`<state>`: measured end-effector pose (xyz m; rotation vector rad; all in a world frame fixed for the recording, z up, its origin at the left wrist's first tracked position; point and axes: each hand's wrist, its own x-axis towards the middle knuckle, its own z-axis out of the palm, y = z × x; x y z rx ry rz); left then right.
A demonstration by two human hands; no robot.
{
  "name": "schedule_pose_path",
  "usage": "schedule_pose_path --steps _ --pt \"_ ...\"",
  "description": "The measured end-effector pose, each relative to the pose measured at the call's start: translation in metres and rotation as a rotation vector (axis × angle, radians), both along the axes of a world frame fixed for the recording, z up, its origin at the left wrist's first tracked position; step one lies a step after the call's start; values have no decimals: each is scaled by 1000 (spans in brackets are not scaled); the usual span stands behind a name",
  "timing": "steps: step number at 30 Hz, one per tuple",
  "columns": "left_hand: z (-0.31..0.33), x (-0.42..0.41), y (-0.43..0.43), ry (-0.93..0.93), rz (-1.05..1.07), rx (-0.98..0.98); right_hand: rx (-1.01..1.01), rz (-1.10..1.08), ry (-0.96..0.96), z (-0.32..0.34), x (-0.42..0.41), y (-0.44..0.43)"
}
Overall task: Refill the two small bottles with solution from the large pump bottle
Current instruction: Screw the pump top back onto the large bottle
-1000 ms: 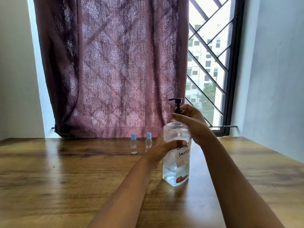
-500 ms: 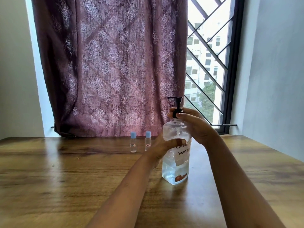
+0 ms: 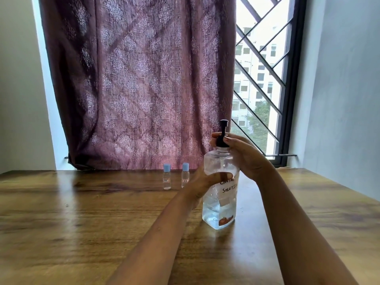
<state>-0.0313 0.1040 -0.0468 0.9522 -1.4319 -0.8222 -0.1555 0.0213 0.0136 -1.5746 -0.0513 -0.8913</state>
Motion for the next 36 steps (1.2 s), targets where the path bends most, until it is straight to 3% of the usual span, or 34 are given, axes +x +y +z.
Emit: schedule_pose_path --steps 6,14,19,30,36 --pt "-1 1 -1 -9 23 7 -56 -204 -24 0 9 8" --pt "-2 1 0 25 -20 25 41 23 81 -1 -4 -2" --pt "-3 1 -2 36 -20 15 57 -6 -6 -3 1 -2" --pt "-3 1 -1 45 -1 34 -32 -2 -1 -3 2 -1" --pt "1 -2 0 45 57 -8 -77 -130 -29 0 9 2"
